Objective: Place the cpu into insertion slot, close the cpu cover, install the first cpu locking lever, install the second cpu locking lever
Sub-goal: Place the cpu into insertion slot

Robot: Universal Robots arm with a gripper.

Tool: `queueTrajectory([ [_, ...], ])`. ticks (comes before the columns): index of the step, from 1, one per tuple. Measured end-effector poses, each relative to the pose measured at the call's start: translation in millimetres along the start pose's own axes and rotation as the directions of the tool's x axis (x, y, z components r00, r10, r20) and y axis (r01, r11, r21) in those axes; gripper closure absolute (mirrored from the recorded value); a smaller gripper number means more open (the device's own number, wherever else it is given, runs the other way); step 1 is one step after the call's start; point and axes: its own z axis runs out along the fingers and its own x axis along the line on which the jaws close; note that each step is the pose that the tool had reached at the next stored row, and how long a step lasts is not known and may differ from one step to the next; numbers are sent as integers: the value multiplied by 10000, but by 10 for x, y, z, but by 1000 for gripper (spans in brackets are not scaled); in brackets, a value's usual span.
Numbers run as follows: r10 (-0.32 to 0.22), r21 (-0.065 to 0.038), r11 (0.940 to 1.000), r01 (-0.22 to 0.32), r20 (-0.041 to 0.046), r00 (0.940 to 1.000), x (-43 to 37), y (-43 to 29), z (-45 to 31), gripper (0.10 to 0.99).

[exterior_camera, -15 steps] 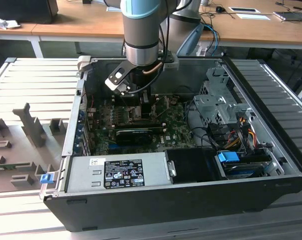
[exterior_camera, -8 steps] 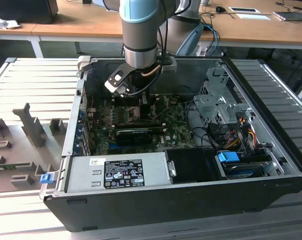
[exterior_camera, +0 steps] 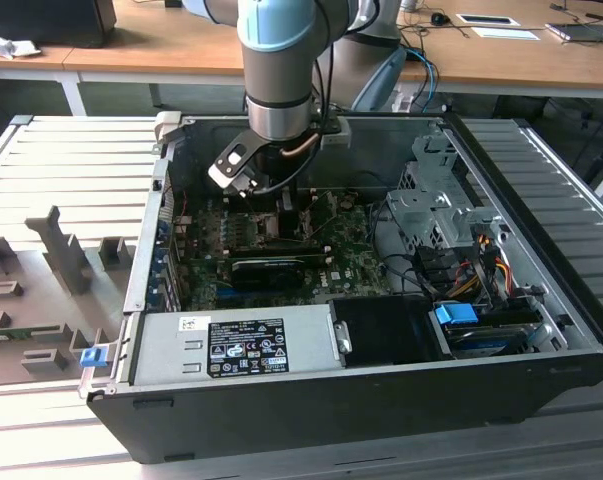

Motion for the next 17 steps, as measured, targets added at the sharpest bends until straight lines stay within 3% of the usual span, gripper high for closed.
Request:
queueTrajectory([
  [9,3,4,10000,-3,0,10000,10,-1,28,549],
  [10,5,4,10000,-5,-4,10000,11,-1,29,486],
  [13,11,0,10000,-11,-95,10000,17,0,32,424],
  [17,10,8,10000,-10,-87,10000,18,6,-50,439],
])
